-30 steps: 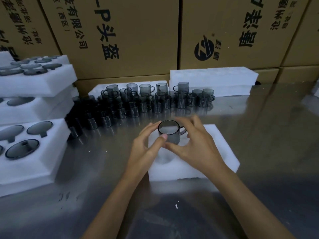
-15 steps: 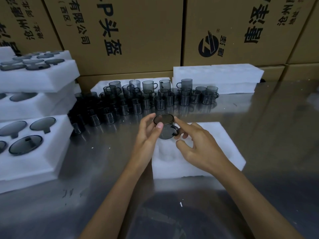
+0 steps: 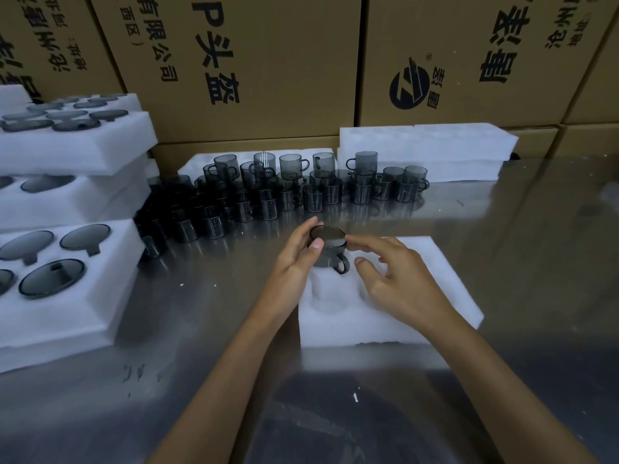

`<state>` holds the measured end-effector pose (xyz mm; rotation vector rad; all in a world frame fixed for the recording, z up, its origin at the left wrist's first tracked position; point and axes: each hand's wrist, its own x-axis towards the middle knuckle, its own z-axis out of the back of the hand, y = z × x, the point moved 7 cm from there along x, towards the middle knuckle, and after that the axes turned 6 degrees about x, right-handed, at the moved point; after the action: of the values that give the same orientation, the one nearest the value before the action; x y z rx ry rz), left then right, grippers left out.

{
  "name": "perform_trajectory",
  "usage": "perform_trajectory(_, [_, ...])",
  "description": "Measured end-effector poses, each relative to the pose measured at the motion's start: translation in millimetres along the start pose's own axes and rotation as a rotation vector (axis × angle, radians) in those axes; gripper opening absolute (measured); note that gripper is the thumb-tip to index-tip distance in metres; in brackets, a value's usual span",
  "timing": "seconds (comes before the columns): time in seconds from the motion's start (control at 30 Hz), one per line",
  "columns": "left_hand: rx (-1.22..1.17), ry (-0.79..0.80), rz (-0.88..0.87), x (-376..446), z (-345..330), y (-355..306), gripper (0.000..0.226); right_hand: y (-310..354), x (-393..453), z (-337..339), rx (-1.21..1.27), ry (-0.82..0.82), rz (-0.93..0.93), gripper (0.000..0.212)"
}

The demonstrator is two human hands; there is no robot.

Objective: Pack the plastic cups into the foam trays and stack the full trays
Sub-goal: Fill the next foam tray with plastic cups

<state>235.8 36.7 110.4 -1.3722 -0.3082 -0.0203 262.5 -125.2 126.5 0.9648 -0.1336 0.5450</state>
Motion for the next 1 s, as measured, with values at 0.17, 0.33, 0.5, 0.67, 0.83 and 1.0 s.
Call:
perform_trajectory(0.17, [-0.003, 0.009, 0.026, -1, -1, 1, 0.04, 0, -1, 0, -0.042, -0.006, -0.002, 0.04])
perform_trajectory(0.33, [0.02, -0.006, 0.051, -3, 0, 5, 0.039, 3, -3, 2, -0.035, -0.024, -0.016, 0.04])
perform_trajectory(0.5, [0.117, -0.031, 0.063, -4, 7, 15, 0.037, 14, -4, -3, -0.202, 0.033, 0.072, 0.048])
perform_trajectory(0.67, [0.131, -0.019, 0.062, -4, 9, 19, 0.038, 17, -5, -4, -0.297, 0.039, 0.091, 0.05])
perform_trajectory(0.83, [0.116, 0.005, 0.058, -1, 9, 21, 0.039, 17, -5, -6, -0.297, 0.065, 0.067, 0.05])
perform_trajectory(1.0, [0.104, 0.018, 0.036, 5, 11, 23, 0.033, 11, -1, -9, -0.186, 0.126, -0.089, 0.044])
